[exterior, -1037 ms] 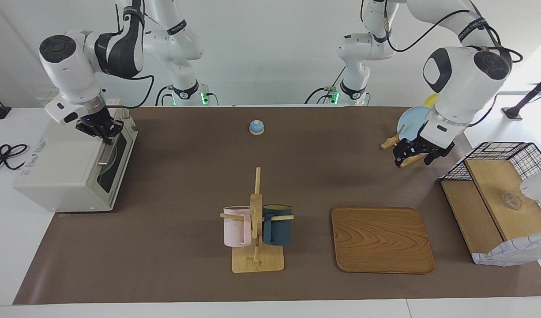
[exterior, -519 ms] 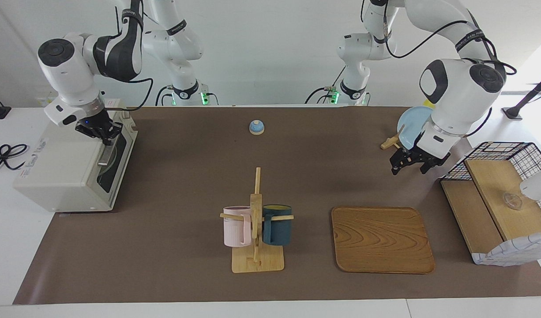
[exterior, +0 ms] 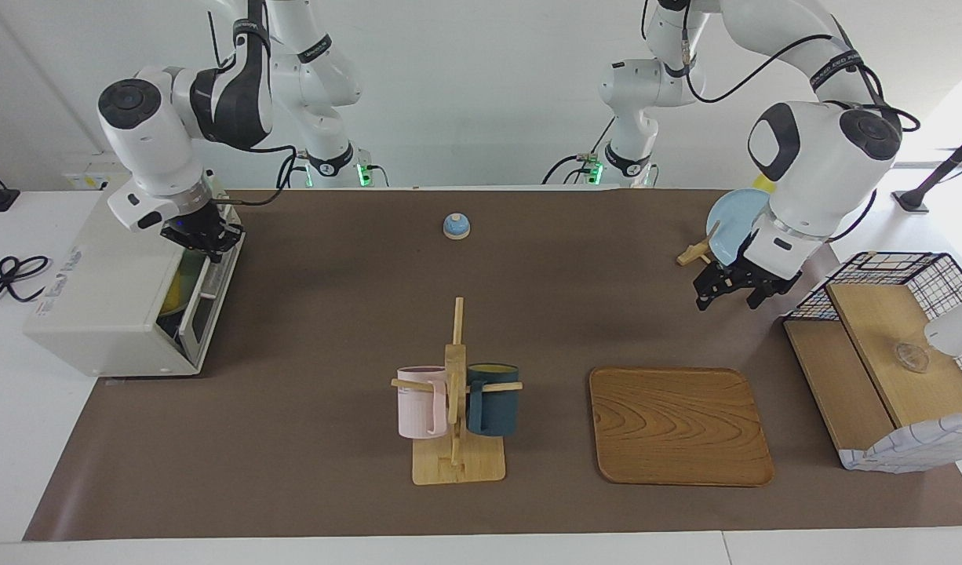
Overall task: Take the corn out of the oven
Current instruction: 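Reach the right gripper into the toaster oven to the green plate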
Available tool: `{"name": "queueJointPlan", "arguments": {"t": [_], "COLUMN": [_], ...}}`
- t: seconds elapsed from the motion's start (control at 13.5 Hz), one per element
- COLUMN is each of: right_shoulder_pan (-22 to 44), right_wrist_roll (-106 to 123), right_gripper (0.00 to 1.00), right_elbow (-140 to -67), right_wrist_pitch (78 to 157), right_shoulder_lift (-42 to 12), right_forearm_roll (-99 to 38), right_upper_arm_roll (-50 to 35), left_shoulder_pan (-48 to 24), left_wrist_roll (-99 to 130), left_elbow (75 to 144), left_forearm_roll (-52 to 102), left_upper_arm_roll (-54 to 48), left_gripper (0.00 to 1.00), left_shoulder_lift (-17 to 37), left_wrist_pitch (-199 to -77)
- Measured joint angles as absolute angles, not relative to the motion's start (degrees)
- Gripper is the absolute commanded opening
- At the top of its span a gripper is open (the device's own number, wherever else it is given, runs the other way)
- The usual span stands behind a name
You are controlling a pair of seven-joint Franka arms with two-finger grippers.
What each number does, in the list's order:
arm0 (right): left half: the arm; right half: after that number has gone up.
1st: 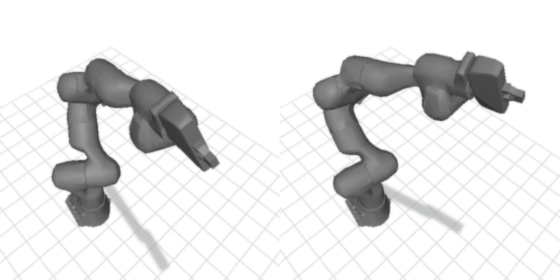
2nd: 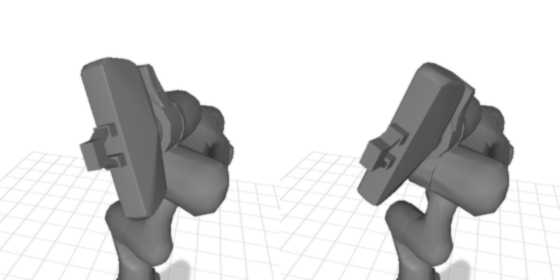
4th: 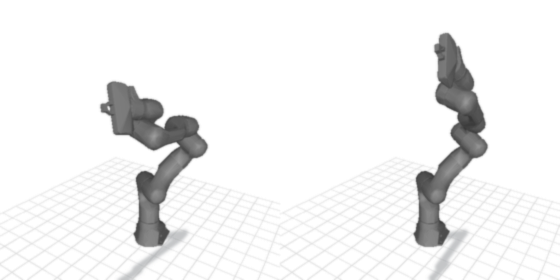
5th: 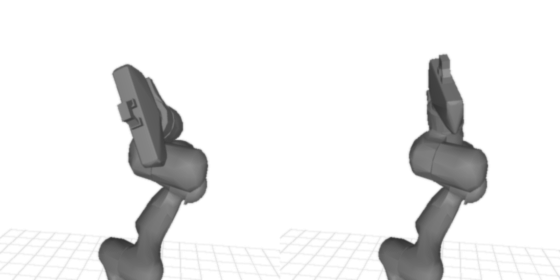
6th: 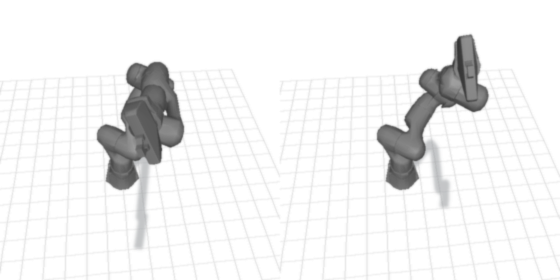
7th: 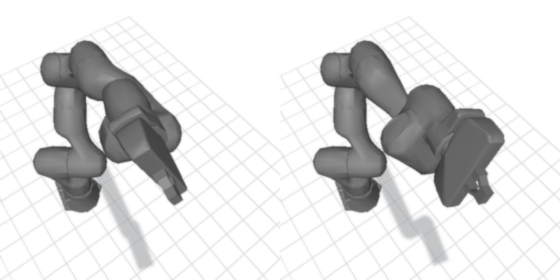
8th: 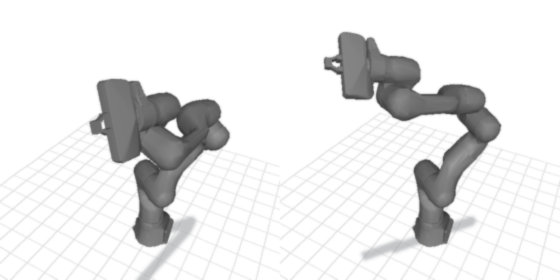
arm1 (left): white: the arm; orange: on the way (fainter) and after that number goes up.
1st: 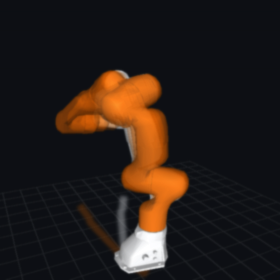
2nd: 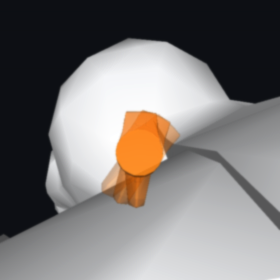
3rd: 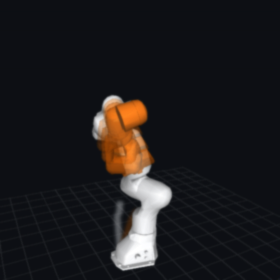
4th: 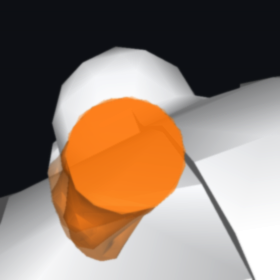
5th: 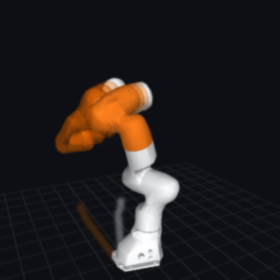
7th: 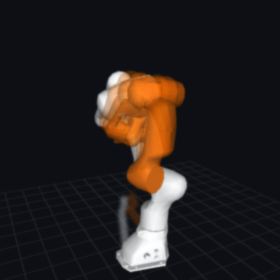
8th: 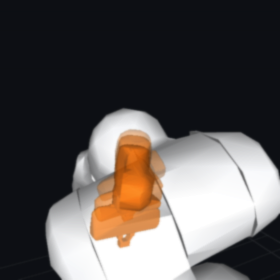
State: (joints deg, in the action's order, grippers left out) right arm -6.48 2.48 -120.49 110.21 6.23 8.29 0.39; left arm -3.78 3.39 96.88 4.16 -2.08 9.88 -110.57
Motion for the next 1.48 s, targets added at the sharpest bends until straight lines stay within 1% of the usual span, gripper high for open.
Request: {"name": "queueJointPlan", "arguments": {"t": [0.3, 0.67, 0.96, 1.19, 1.48], "right_shoulder_pan": [-4.6, -1.7, -1.1, -1.1, -1.2], "right_wrist_roll": [-0.3, -2.8, -3.0, -3.0, -3.1], "right_gripper": [0.0, 0.0, 0.0, 0.0, 0.0], "right_elbow": [-121.2, -127.0, -129.3, -129.7, -129.4], "right_wrist_pitch": [111.1, 122.9, 129.3, 134.0, 133.9], "right_shoulder_lift": [5.0, 1.0, -3.3, -7.8, -7.9], "right_forearm_roll": [6.6, 3.7, 3.2, 3.2, 3.2], "right_upper_arm_roll": [-0.1, -1.6, -2.4, -2.5, -2.5], "left_shoulder_pan": [-3.8, -3.8, -3.8, -3.8, -3.7], "left_wrist_roll": [3.4, 3.4, 3.4, 3.4, 3.5], "left_elbow": [96.8, 96.8, 96.8, 96.8, 96.8], "left_forearm_roll": [4.2, 4.2, 4.2, 4.2, 4.2], "left_upper_arm_roll": [-2.1, -2.1, -2.1, -2.0, -1.9], "left_gripper": [1.0, 1.0, 1.0, 1.0, 1.0], "left_shoulder_lift": [9.9, 9.9, 9.7, 9.6, 9.6], "left_wrist_pitch": [-111.3, -111.3, -111.4, -111.4, -111.4]}}
